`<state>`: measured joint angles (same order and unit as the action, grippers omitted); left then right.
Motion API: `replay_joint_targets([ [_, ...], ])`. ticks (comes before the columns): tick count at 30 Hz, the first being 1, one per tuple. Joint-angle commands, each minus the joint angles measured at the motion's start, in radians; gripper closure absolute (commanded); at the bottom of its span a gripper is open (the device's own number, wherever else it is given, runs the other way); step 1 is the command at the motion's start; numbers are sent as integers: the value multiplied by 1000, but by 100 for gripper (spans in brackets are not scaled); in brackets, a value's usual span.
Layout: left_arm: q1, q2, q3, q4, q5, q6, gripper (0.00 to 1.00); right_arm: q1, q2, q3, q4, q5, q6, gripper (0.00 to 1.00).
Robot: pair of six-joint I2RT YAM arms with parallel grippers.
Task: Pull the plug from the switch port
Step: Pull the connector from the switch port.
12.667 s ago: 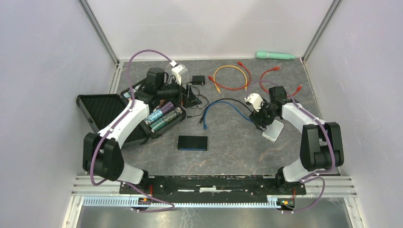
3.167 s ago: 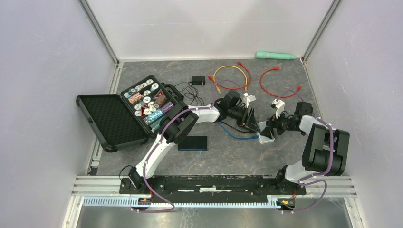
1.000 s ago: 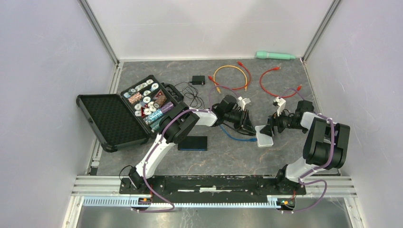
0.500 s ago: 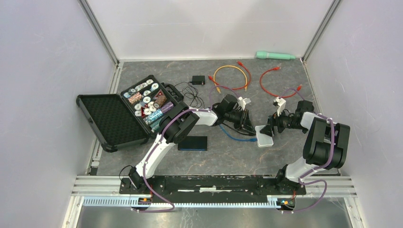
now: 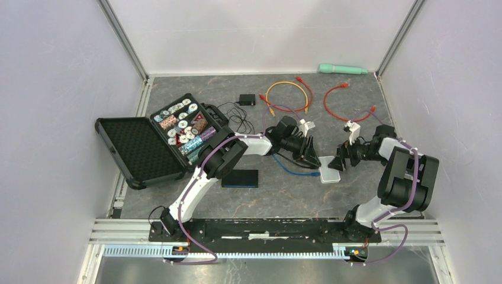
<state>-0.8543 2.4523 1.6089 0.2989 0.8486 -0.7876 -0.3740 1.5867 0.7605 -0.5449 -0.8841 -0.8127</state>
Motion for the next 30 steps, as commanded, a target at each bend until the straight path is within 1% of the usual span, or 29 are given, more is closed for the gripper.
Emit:
replay_joint_targets([
  [1,-2,62,-38,-206,-90,124,45,-21,-28,25,-197,112,-119,2],
  [5,-2,65,-36,-211,-81,124,44,-24,-47,26,-349,122,-309,2],
  [7,-2,66,-37,-211,-81,124,44,-30,-56,17,-399,129,-396,2],
  [10,-1,71,-38,-211,-80,122,44,-36,-65,-4,-438,135,-484,2],
  [13,-2,78,-35,-211,-79,115,44,-36,-73,-36,-433,140,-528,2],
  [19,-2,79,-47,-211,-79,112,46,-34,-133,-105,-343,136,-524,2],
  [25,-2,89,-57,-211,-76,112,46,-28,-188,-164,-225,140,-465,2],
  [30,-11,104,-42,-211,-59,101,45,-13,-214,-186,-149,157,-385,5],
])
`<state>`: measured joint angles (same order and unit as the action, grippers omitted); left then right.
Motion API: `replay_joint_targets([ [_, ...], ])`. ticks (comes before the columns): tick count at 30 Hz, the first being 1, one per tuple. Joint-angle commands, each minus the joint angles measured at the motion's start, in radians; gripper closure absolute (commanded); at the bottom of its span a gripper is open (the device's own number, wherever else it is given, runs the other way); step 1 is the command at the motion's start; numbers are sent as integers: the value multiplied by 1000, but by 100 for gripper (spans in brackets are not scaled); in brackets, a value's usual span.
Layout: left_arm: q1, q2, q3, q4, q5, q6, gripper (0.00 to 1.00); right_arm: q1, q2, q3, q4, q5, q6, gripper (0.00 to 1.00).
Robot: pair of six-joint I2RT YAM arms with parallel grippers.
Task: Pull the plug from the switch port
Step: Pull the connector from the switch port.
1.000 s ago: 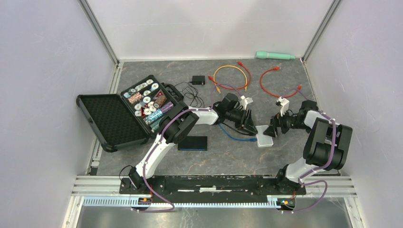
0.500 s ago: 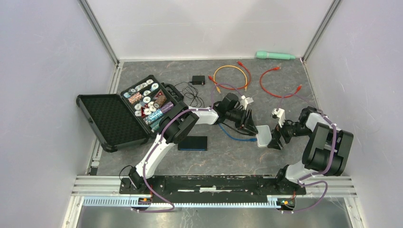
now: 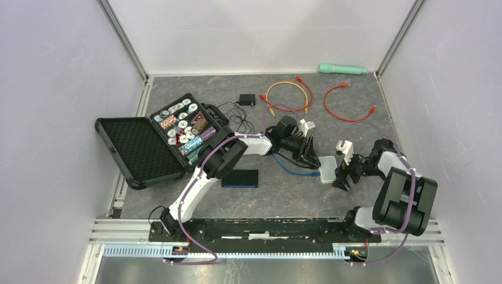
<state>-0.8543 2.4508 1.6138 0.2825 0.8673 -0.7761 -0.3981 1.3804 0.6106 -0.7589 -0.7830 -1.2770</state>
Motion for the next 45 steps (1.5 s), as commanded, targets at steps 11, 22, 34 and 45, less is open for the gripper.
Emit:
replay_joint_targets([
  [11,-23,123,-41,-170,-17,1,47,73,-113,-109,228,134,262,17],
  [22,-25,133,-55,-120,13,-79,54,87,-145,-126,277,159,313,23],
  [34,-15,137,-60,-89,20,-113,57,86,-145,-127,273,163,305,23],
  [45,18,122,-67,-98,-40,-120,51,87,-143,-127,265,160,294,23],
])
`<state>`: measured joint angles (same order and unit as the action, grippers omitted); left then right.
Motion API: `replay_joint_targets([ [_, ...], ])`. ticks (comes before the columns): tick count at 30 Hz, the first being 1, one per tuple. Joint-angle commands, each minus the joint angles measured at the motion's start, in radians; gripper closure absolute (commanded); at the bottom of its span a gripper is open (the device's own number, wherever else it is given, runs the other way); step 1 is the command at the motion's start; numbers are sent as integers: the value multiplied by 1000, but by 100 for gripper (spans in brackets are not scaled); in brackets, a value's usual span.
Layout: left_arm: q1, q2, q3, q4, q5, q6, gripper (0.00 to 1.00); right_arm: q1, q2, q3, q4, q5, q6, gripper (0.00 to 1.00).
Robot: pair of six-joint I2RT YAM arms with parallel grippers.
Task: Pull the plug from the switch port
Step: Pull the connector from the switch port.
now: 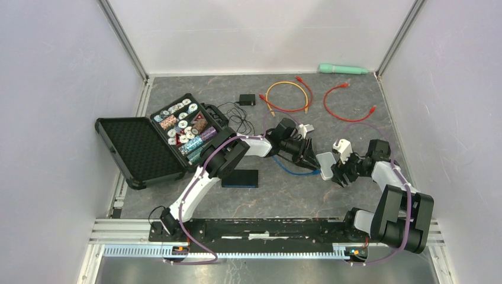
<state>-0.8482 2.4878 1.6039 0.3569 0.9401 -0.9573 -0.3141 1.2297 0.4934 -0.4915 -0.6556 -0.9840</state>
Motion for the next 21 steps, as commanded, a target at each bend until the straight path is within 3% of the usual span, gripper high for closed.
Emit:
replay_joint_targets([
  [1,12,86,-56,-174,-120,61,51,3,9,-10,-2,33,2,23],
  [21,46,71,-94,-151,-211,40,51,2,28,-8,-19,34,-16,24],
])
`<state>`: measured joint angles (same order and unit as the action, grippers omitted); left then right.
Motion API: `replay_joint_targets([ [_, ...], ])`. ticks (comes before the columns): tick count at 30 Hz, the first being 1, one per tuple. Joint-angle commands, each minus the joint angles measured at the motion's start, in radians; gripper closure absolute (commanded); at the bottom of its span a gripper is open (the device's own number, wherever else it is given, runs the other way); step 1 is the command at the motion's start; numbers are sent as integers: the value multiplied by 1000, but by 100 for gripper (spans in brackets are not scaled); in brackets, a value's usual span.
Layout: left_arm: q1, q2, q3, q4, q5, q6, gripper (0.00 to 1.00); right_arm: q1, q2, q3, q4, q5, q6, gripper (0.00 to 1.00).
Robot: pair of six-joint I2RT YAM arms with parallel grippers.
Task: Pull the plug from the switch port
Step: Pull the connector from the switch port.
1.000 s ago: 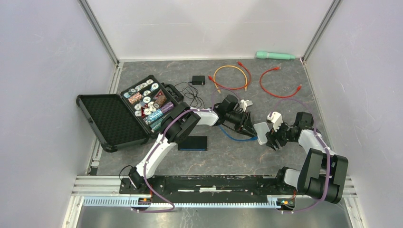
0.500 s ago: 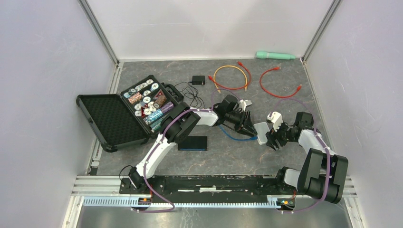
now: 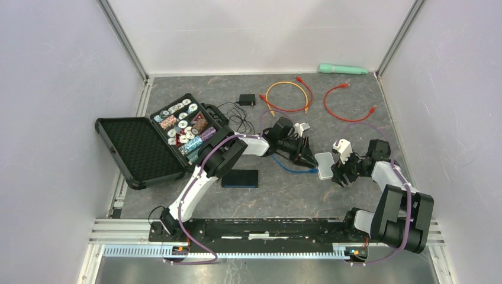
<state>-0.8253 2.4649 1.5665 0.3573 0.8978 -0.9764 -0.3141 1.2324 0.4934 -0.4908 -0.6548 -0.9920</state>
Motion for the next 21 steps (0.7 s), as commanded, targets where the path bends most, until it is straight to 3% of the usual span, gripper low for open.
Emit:
replay_joint_targets([
  [1,23,98,-50,-150,-168,59,51,3,24,-9,-20,32,-8,24],
  [7,22,98,-52,-132,-176,53,50,3,32,-8,-44,15,-28,24],
  [15,20,95,-74,-73,-188,12,49,8,47,13,-183,-56,-186,26],
  [21,20,78,-100,-44,-213,4,54,10,38,13,-222,-76,-236,28],
])
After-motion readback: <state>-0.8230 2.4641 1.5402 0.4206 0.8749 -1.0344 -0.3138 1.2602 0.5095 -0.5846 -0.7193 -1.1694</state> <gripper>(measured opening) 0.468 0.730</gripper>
